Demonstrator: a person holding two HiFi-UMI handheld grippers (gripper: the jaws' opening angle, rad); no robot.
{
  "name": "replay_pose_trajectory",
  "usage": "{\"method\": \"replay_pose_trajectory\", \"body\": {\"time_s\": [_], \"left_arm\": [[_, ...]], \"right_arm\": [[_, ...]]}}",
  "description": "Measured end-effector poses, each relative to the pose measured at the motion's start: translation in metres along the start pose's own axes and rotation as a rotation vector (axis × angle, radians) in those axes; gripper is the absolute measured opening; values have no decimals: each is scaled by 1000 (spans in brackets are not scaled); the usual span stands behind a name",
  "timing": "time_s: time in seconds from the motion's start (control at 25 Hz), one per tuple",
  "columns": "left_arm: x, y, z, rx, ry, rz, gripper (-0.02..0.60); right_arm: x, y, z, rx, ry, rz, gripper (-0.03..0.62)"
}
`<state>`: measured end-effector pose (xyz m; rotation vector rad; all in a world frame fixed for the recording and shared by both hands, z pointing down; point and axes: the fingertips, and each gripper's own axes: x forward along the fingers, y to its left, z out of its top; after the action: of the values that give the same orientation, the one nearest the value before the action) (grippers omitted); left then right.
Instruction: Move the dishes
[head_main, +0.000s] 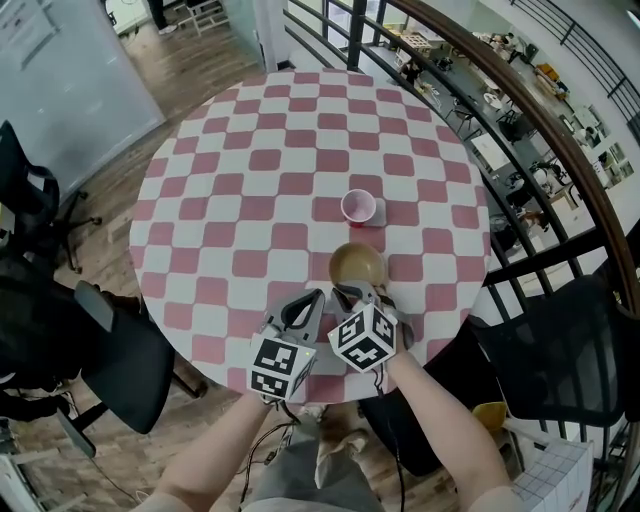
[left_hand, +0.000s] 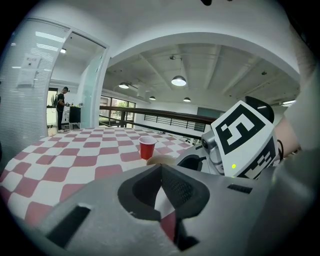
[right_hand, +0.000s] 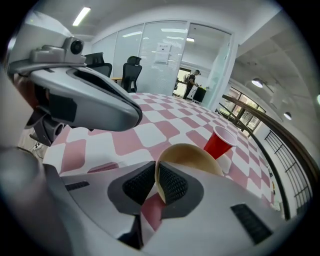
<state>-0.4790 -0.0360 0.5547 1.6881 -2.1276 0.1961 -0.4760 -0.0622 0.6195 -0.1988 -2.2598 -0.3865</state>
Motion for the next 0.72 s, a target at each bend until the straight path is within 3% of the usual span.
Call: {"method": "replay_pose_trajectory", "body": {"time_s": [0.36,0.72], "left_arm": [[-11,0,14,3,-29,-3,12],[-37,-7,67,42,-115,-22,14]], "right_arm": [[-23,-4,17,88,-68,-34,32],[-94,-28,60,188,-208,-126,32]]}}
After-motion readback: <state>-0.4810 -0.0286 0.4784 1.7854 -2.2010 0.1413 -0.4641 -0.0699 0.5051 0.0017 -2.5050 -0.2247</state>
